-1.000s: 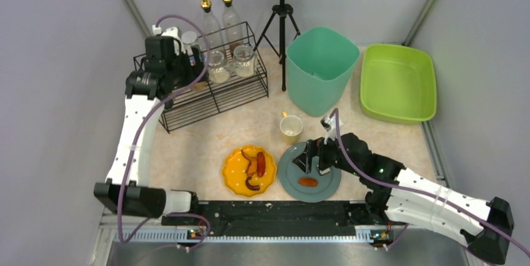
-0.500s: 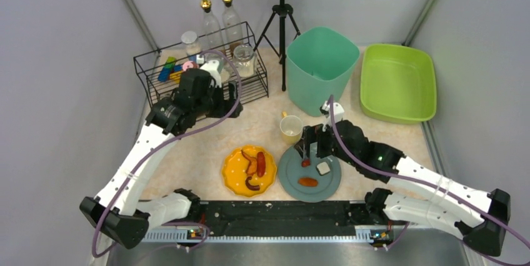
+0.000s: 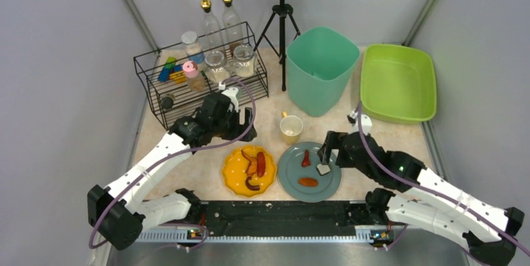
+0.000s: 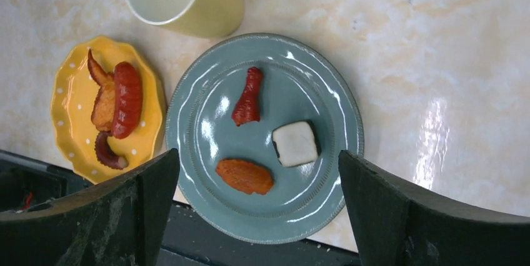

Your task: Clear the kitchen counter

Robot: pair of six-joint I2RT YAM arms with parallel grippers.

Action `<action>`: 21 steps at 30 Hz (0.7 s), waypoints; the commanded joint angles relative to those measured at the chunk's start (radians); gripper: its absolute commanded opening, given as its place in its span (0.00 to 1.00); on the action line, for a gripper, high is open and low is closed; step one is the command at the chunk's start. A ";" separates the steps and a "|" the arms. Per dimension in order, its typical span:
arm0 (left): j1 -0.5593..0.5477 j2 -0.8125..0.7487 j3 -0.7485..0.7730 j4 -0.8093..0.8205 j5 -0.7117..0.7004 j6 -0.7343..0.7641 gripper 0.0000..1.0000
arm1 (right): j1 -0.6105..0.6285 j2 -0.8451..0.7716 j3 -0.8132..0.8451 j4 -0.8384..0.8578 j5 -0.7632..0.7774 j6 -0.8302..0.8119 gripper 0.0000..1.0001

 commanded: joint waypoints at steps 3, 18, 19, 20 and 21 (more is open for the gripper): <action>-0.015 0.034 -0.072 0.145 0.101 -0.054 0.89 | -0.002 -0.131 -0.069 -0.132 0.080 0.308 0.94; -0.053 0.070 -0.167 0.323 0.245 -0.094 0.89 | -0.002 0.000 -0.224 -0.149 0.050 0.509 0.92; -0.055 0.070 -0.171 0.330 0.250 -0.094 0.89 | -0.002 0.008 -0.230 -0.146 0.048 0.515 0.92; -0.056 0.069 -0.174 0.335 0.255 -0.094 0.89 | -0.002 0.006 -0.239 -0.144 0.049 0.519 0.92; -0.057 0.072 -0.174 0.338 0.257 -0.092 0.89 | -0.002 -0.001 -0.250 -0.144 0.052 0.529 0.92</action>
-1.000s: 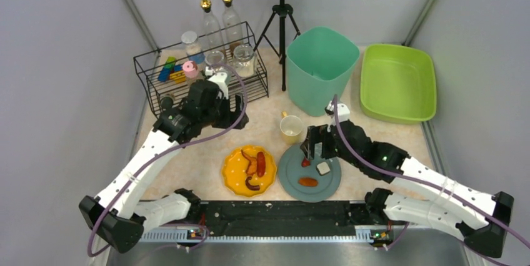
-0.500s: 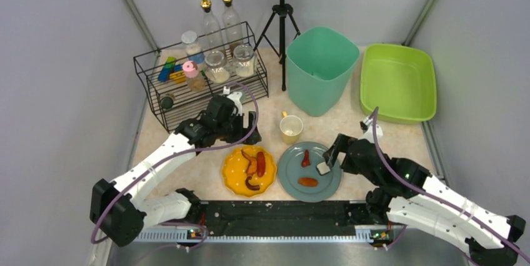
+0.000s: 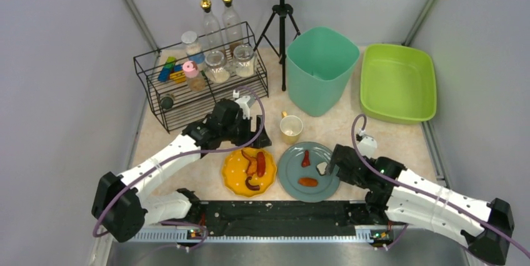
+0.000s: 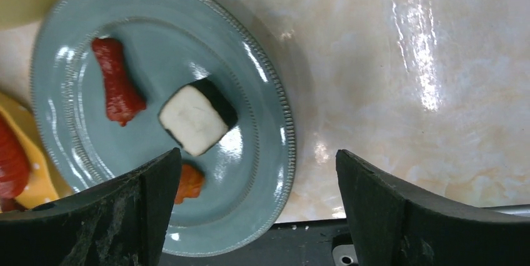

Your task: Clear the kitchen counter

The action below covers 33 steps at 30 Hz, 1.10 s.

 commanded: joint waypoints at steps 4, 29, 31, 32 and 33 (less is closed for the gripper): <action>-0.010 0.015 -0.011 0.076 0.051 0.008 0.89 | -0.002 -0.066 -0.085 0.010 -0.016 0.081 0.84; -0.010 0.012 -0.019 0.057 -0.003 0.014 0.89 | -0.002 -0.130 -0.314 0.319 -0.152 0.079 0.42; -0.010 0.013 -0.016 0.051 -0.007 0.016 0.89 | -0.002 -0.124 -0.329 0.353 -0.159 0.079 0.39; -0.011 0.013 -0.015 0.048 -0.010 0.015 0.89 | -0.002 -0.121 -0.338 0.368 -0.160 0.080 0.37; -0.010 0.013 -0.015 0.047 -0.010 0.014 0.89 | -0.002 -0.116 -0.345 0.381 -0.161 0.080 0.36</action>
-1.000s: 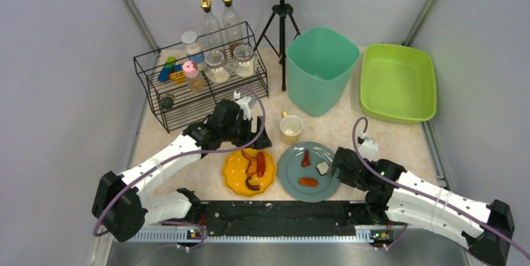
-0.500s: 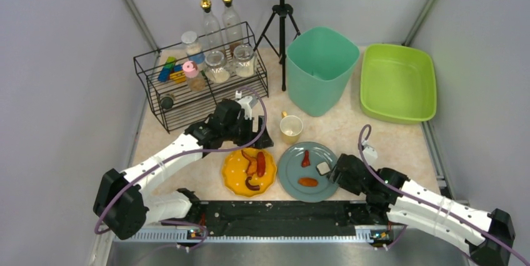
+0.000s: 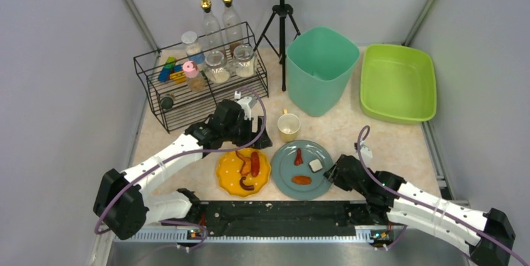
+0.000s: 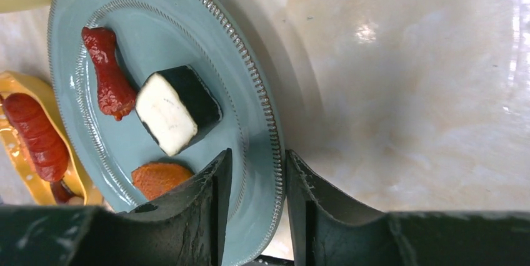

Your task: Clear the kitchen counter

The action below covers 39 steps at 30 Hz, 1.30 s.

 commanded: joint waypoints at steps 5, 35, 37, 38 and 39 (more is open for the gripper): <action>-0.004 -0.010 0.002 0.011 -0.024 0.006 0.89 | -0.002 0.030 -0.111 0.165 -0.057 0.012 0.38; -0.006 -0.002 -0.026 0.038 -0.031 -0.037 0.89 | -0.002 0.075 -0.325 0.595 -0.105 -0.049 0.31; -0.007 -0.004 -0.026 0.038 -0.029 -0.039 0.89 | -0.002 0.079 -0.341 0.643 -0.105 -0.052 0.31; -0.008 -0.004 -0.026 0.038 -0.029 -0.040 0.89 | -0.002 0.084 -0.343 0.654 -0.103 -0.055 0.31; -0.009 -0.004 -0.025 0.038 -0.029 -0.042 0.89 | -0.001 0.090 -0.342 0.670 -0.105 -0.064 0.31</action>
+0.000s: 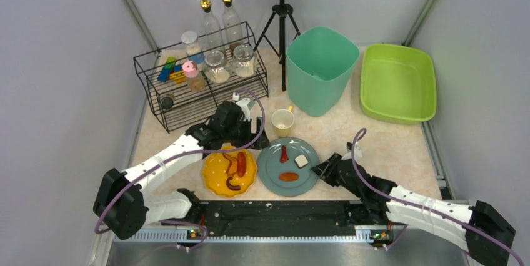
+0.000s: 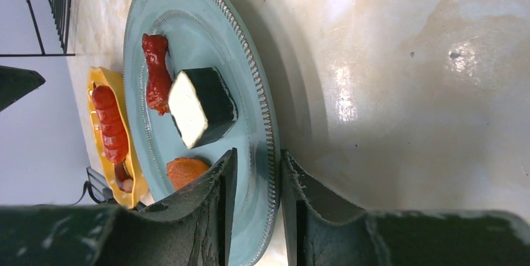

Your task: Clear the kitchen counter

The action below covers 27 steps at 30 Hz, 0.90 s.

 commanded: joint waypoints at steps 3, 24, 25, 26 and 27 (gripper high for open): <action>-0.010 -0.004 -0.005 0.042 0.009 -0.018 0.89 | 0.000 0.061 -0.112 0.115 -0.053 -0.068 0.31; -0.025 -0.009 -0.007 0.035 -0.003 -0.022 0.89 | 0.001 0.541 -0.048 0.557 -0.122 -0.124 0.00; -0.025 -0.011 -0.007 0.033 -0.004 -0.022 0.89 | 0.001 0.513 -0.047 0.534 -0.114 -0.126 0.00; -0.024 -0.012 -0.004 0.031 -0.005 -0.021 0.89 | 0.000 0.477 -0.046 0.503 -0.105 -0.129 0.00; -0.025 -0.014 -0.001 0.028 -0.005 -0.020 0.89 | 0.001 0.432 -0.045 0.470 -0.098 -0.131 0.00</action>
